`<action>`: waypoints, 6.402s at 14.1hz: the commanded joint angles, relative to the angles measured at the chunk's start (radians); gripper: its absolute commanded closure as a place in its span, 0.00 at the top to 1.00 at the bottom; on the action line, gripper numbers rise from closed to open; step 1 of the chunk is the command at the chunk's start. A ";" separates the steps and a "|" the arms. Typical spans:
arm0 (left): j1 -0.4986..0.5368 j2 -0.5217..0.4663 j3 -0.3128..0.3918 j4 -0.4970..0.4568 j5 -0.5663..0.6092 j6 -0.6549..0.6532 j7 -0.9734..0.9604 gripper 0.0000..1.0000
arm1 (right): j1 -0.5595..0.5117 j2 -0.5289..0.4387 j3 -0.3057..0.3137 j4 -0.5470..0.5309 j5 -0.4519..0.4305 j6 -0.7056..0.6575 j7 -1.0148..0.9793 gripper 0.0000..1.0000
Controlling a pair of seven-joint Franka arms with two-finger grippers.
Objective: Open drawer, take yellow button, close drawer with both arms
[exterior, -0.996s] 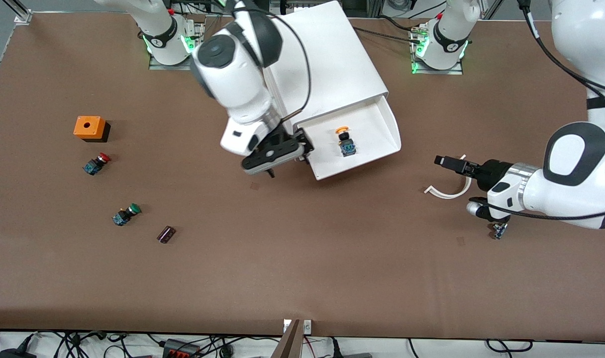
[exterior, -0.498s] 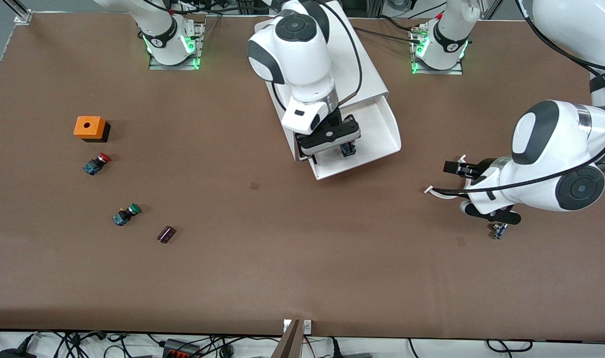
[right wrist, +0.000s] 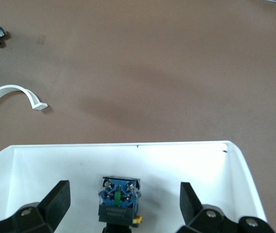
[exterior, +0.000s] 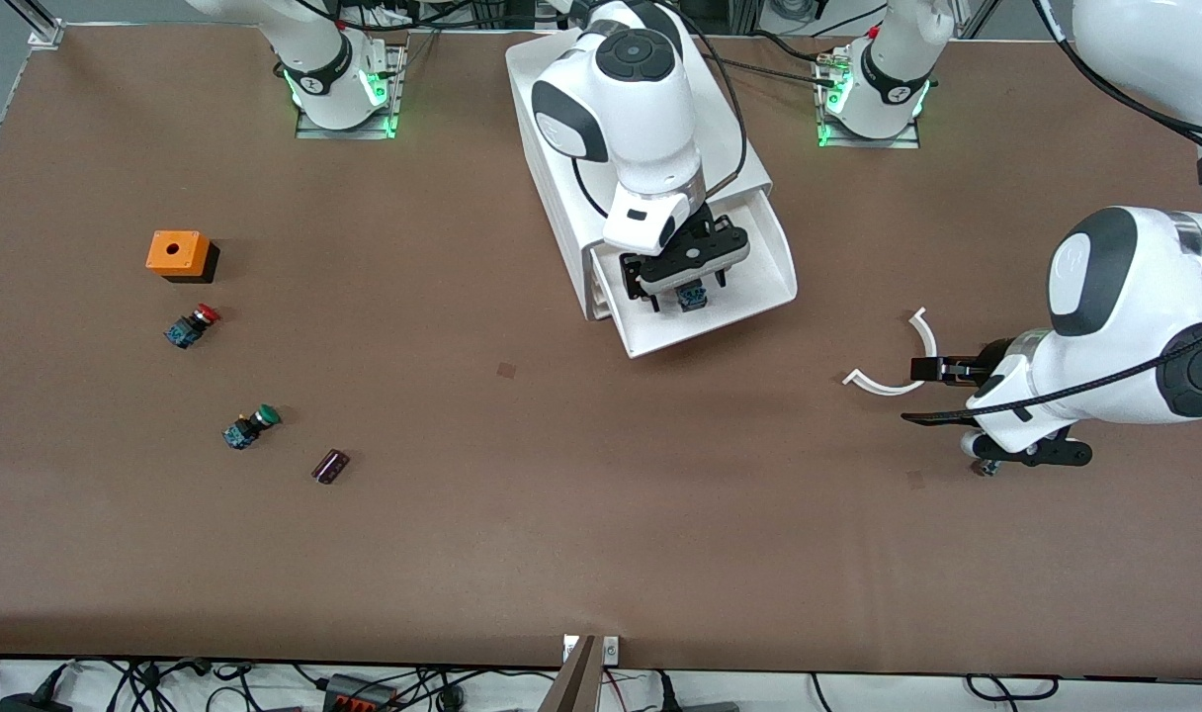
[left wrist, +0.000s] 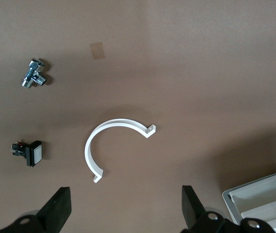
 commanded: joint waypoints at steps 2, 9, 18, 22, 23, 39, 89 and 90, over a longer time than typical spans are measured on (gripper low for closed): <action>-0.004 0.001 -0.001 -0.003 0.029 0.006 -0.017 1.00 | 0.014 0.031 -0.009 0.044 -0.015 -0.033 0.023 1.00; -0.004 0.000 -0.003 -0.011 0.023 0.003 -0.019 1.00 | 0.023 0.055 -0.003 0.044 -0.002 -0.038 0.020 0.81; -0.005 0.000 -0.008 -0.011 0.023 0.002 -0.019 1.00 | 0.023 0.051 -0.005 0.065 0.002 -0.055 0.020 0.00; -0.008 -0.009 -0.014 -0.002 0.022 0.002 -0.019 1.00 | 0.006 0.039 -0.021 0.181 0.001 -0.173 0.025 0.00; -0.008 -0.019 -0.014 0.000 0.022 0.002 -0.020 1.00 | -0.003 0.024 -0.041 0.205 -0.001 -0.205 0.022 0.00; -0.267 -0.074 -0.046 -0.297 -0.047 0.461 -0.609 1.00 | -0.555 -0.140 -0.063 -0.089 0.142 -0.477 -0.411 0.00; 0.090 -0.577 -0.017 -0.426 0.026 0.152 0.170 1.00 | -0.631 -0.252 -0.147 -0.268 0.145 -0.343 -0.557 1.00; 0.085 -0.591 -0.014 -0.437 0.026 0.164 0.170 1.00 | -0.631 -0.252 -0.165 -0.219 0.148 -0.404 -0.555 1.00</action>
